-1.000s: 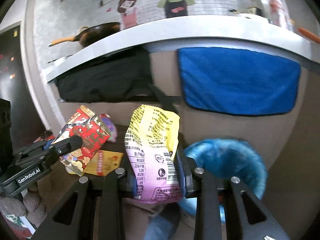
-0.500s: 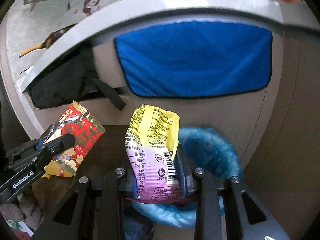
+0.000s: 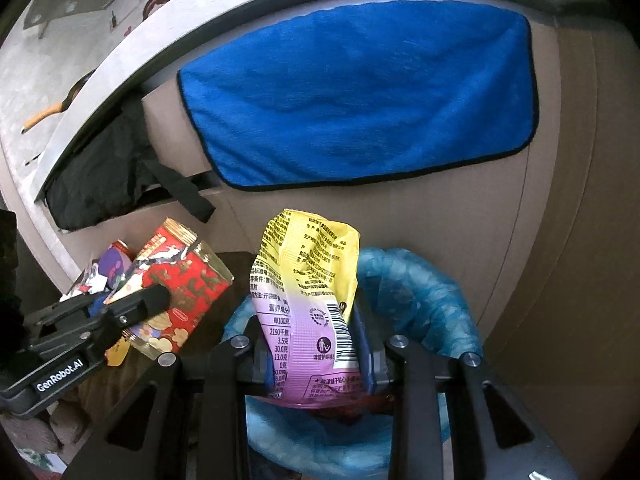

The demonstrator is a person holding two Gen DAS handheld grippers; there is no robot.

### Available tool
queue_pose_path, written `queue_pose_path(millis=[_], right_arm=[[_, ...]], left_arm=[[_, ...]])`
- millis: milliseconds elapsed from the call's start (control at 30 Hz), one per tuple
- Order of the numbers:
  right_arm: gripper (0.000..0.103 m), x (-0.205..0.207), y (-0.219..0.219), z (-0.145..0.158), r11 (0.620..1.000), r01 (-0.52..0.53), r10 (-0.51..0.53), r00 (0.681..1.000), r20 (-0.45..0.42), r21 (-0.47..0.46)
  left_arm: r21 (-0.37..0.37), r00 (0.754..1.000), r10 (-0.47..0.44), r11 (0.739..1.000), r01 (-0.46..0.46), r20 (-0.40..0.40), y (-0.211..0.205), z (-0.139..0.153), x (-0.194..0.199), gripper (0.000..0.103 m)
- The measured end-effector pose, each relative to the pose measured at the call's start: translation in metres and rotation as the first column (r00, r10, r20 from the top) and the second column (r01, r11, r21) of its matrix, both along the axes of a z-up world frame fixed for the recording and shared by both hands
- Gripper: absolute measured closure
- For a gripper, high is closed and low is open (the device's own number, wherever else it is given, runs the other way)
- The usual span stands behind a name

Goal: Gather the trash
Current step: 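Carry both wrappers over the blue-lined bin and open both grippers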

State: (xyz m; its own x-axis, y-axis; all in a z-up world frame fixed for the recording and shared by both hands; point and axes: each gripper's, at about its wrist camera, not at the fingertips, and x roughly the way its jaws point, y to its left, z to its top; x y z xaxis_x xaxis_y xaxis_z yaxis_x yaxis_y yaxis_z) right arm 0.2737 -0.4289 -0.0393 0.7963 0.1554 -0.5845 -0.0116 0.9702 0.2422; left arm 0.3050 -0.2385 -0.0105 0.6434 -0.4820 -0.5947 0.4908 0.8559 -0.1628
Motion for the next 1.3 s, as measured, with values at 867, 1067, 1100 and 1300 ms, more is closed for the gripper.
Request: queue_pose_path(millis=[867, 1067, 1100, 1300], right_arm=[[0.047, 0.011, -0.016, -0.025, 0.998, 0.055, -0.055, 0.998, -0.021, -0.001], [0.047, 0.007, -0.018, -0.021, 0.998, 0.066, -0.065, 0.998, -0.019, 0.011], [0.047, 0.005, -0.018, -0.02, 0.997, 0.068, -0.068, 0.997, -0.022, 0.022], [0.047, -0.006, -0.006, -0.005, 0.998, 0.056, -0.056, 0.998, -0.012, 0.014]], left_arm=[[-0.103, 0.984, -0.04, 0.994, 0.022, -0.174, -0.008, -0.035, 0.039, 0.053], [-0.145, 0.986, -0.006, 0.989, -0.018, -0.169, 0.009, -0.023, 0.041, 0.049], [-0.148, 0.986, 0.002, 0.989, -0.027, -0.166, 0.015, -0.02, 0.04, 0.048], [-0.119, 0.992, 0.062, 0.99, -0.075, -0.106, 0.053, -0.003, 0.023, 0.045]])
